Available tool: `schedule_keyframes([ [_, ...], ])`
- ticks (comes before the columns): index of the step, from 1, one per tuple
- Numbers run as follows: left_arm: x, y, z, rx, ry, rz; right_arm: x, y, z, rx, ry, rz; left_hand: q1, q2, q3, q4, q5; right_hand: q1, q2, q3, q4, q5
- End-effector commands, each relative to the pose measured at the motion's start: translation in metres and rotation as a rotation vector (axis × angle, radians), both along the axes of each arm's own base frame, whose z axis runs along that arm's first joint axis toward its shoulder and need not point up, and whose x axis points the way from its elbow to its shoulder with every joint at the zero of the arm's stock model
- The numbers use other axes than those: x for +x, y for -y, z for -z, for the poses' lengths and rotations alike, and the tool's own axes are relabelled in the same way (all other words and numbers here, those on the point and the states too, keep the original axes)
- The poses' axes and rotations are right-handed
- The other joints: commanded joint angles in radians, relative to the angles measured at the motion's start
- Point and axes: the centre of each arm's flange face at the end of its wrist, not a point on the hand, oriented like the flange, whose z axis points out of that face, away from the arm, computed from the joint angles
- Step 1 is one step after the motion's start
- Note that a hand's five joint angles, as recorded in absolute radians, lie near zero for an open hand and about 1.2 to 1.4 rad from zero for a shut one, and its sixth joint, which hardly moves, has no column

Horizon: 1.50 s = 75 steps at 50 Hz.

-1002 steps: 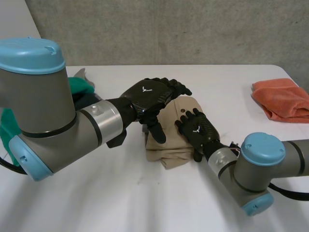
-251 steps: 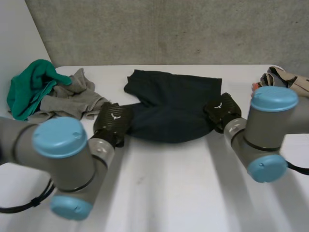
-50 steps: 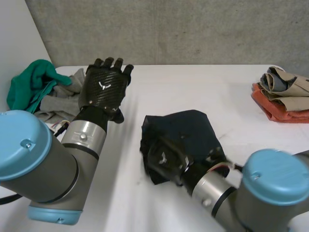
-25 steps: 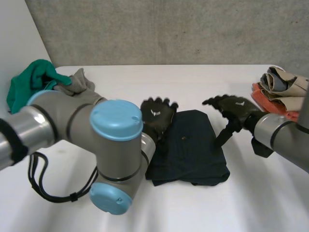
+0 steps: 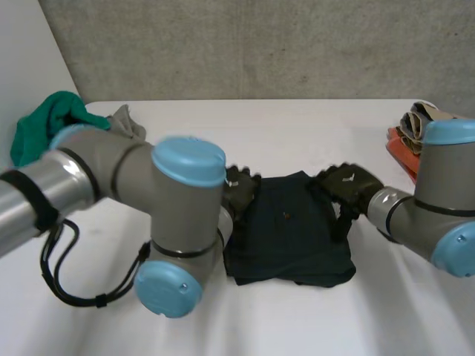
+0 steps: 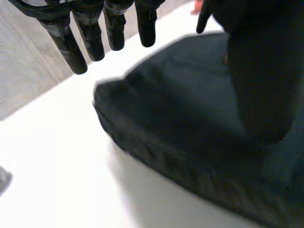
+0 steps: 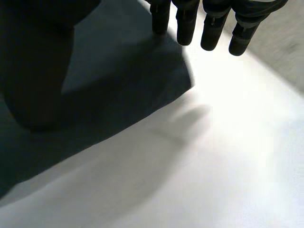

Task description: Fold the laundry.

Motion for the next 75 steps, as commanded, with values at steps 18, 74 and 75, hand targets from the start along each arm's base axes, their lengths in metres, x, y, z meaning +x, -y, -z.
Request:
schedule_keyframes([
  [18,0.02,-0.006,-0.085,-0.038,-0.217,0.231,0.004,-0.131,0.023,-0.18,0.087,-0.175,-0.024,-0.021,-0.023,-0.024,-0.041,-0.02,-0.026,-0.032,-0.034,-0.041],
  [74,0.021,-0.007,-0.071,-0.021,-0.211,0.233,0.014,-0.104,0.046,-0.14,0.025,-0.186,-0.027,-0.024,-0.026,-0.027,-0.044,0.061,0.055,0.048,0.047,0.04],
  [75,0.021,-0.007,-0.071,-0.021,-0.211,0.233,0.014,-0.104,0.046,-0.142,0.026,-0.185,-0.027,-0.024,-0.026,-0.027,-0.044,0.061,0.055,0.048,0.047,0.04],
])
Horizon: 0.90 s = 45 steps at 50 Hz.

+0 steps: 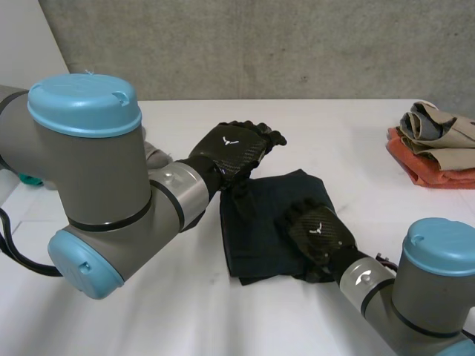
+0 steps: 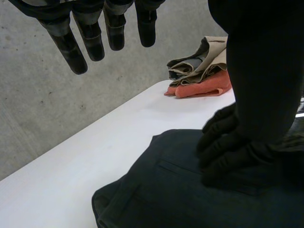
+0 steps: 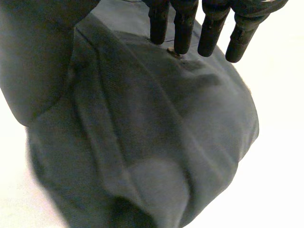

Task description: Fold the laundry.

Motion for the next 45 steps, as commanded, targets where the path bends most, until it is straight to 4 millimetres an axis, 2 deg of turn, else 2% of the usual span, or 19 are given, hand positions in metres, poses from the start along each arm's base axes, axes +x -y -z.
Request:
schedule_keyframes([
  [1,0.0,0.0,0.0,-0.001,-0.001,0.002,-0.002,-0.004,-0.001,0.02,-0.004,-0.005,-0.027,-0.024,-0.026,-0.027,-0.044,-0.034,-0.032,-0.014,-0.022,0.012],
  [6,0.0,0.0,0.0,0.0,0.0,0.0,0.001,0.002,-0.004,-0.023,0.014,-0.005,-0.027,-0.024,-0.026,-0.027,-0.044,-0.025,-0.024,-0.006,-0.013,0.021],
  [17,0.001,0.001,0.0,-0.001,-0.001,-0.003,0.009,0.02,0.01,-0.044,0.004,0.0,-0.03,-0.027,-0.029,-0.03,-0.047,0.019,0.02,0.038,0.031,0.065],
  [22,0.002,0.001,0.001,0.003,0.002,-0.004,0.01,0.021,0.009,-0.049,0.004,-0.002,-0.03,-0.027,-0.029,-0.03,-0.047,0.028,0.029,0.047,0.04,0.074],
  [27,0.002,0.0,0.002,0.007,0.005,-0.001,0.013,0.023,0.008,-0.057,0.011,-0.008,-0.03,-0.027,-0.029,-0.03,-0.047,0.215,0.217,0.234,0.227,0.261],
  [37,0.002,0.0,0.002,0.006,0.004,-0.001,0.021,0.036,-0.002,-0.099,0.042,-0.012,-0.03,-0.027,-0.029,-0.03,-0.047,1.106,1.108,1.126,1.118,1.153],
  [45,0.003,-0.001,0.003,0.01,0.007,-0.003,0.025,0.052,-0.016,-0.146,0.077,-0.003,-0.03,-0.027,-0.029,-0.03,-0.047,1.107,1.109,1.127,1.119,1.153],
])
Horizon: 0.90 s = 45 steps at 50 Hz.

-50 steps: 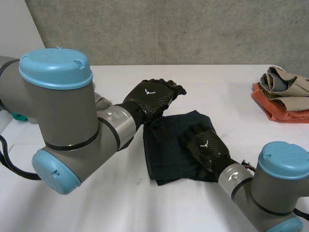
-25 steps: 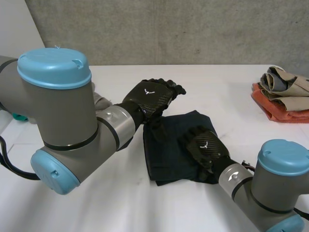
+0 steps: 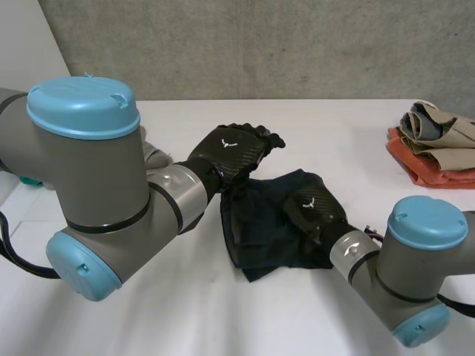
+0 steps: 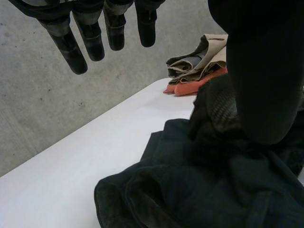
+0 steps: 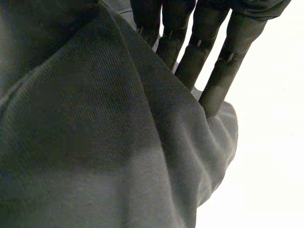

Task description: Fold the laundry.

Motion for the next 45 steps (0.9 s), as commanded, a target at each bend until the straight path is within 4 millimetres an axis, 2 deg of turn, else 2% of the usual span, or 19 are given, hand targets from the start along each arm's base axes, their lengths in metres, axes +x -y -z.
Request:
schedule_keyframes([
  [1,0.001,0.0,0.0,0.002,0.002,-0.002,0.003,0.014,-0.012,-0.04,0.028,0.012,-0.03,-0.027,-0.029,-0.03,-0.047,0.261,0.182,0.18,0.167,0.998],
  [2,0.001,0.0,0.0,0.003,0.001,-0.002,0.003,0.014,-0.012,-0.038,0.026,0.015,-0.03,-0.027,-0.029,-0.03,-0.047,0.098,0.018,0.016,0.004,0.834],
  [3,0.001,-0.001,0.001,0.006,0.003,-0.002,0.002,0.012,-0.01,-0.027,0.018,0.022,-0.03,-0.027,-0.029,-0.03,-0.047,-0.232,-0.312,-0.314,-0.326,0.504],
  [6,0.002,-0.002,0.0,0.004,0.003,0.0,-0.002,0.007,-0.007,0.01,0.006,0.024,-0.03,-0.027,-0.029,-0.03,-0.047,-0.306,-0.385,-0.387,-0.399,0.431],
  [8,0.003,-0.003,-0.001,0.002,0.002,-0.002,-0.004,-0.003,-0.001,0.063,-0.014,0.014,-0.03,-0.027,-0.029,-0.03,-0.047,-0.481,-0.561,-0.563,-0.575,0.255],
  [10,0.003,-0.003,0.0,0.005,0.004,-0.002,-0.008,-0.009,0.001,0.094,-0.027,0.012,-0.03,-0.027,-0.029,-0.03,-0.047,-0.549,-0.629,-0.631,-0.643,0.187],
  [14,0.003,-0.003,-0.001,0.004,0.003,0.0,-0.018,-0.011,-0.007,0.103,-0.03,0.036,-0.03,-0.027,-0.029,-0.03,-0.047,-0.62,-0.699,-0.701,-0.713,0.117],
  [23,0.003,-0.004,-0.001,0.004,0.003,0.001,-0.021,-0.021,-0.001,0.135,-0.038,-0.005,-0.03,-0.027,-0.029,-0.03,-0.047,-0.691,-0.77,-0.772,-0.784,0.046],
  [39,0.003,-0.002,0.0,0.005,0.004,-0.002,-0.013,-0.009,0.008,0.096,-0.03,-0.009,-0.03,-0.027,-0.029,-0.03,-0.047,-0.658,-0.738,-0.74,-0.752,0.078],
  [45,0.004,-0.003,0.001,0.007,0.006,-0.002,-0.01,-0.003,0.007,0.066,-0.02,-0.008,-0.03,-0.027,-0.029,-0.03,-0.047,-0.547,-0.626,-0.628,-0.64,0.19],
])
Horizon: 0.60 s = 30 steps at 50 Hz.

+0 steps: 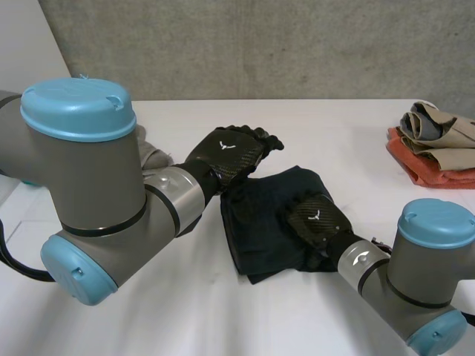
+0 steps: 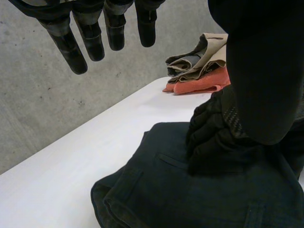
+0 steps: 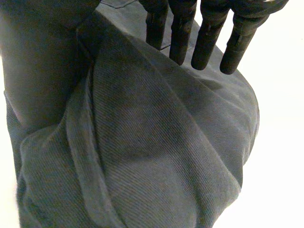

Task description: Fold the laundry.

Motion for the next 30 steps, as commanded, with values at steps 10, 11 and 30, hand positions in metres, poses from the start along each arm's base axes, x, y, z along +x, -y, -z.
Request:
schedule_keyframes([
  [10,0.001,-0.001,0.002,0.005,0.004,0.001,0.008,0.016,-0.004,-0.076,0.034,0.001,-0.03,-0.027,-0.029,-0.03,-0.047,0.498,0.496,0.504,0.506,0.517],
  [11,0.001,-0.001,0.001,0.003,0.003,0.001,0.009,0.017,-0.004,-0.076,0.034,0.001,-0.03,-0.027,-0.029,-0.03,-0.047,0.545,0.543,0.55,0.553,0.564],
  [30,-0.007,0.0,-0.02,-0.052,-0.057,0.013,0.009,0.094,-0.066,-0.301,0.145,0.038,-0.027,-0.024,-0.026,-0.027,-0.044,0.979,0.977,0.984,0.987,0.998],
])
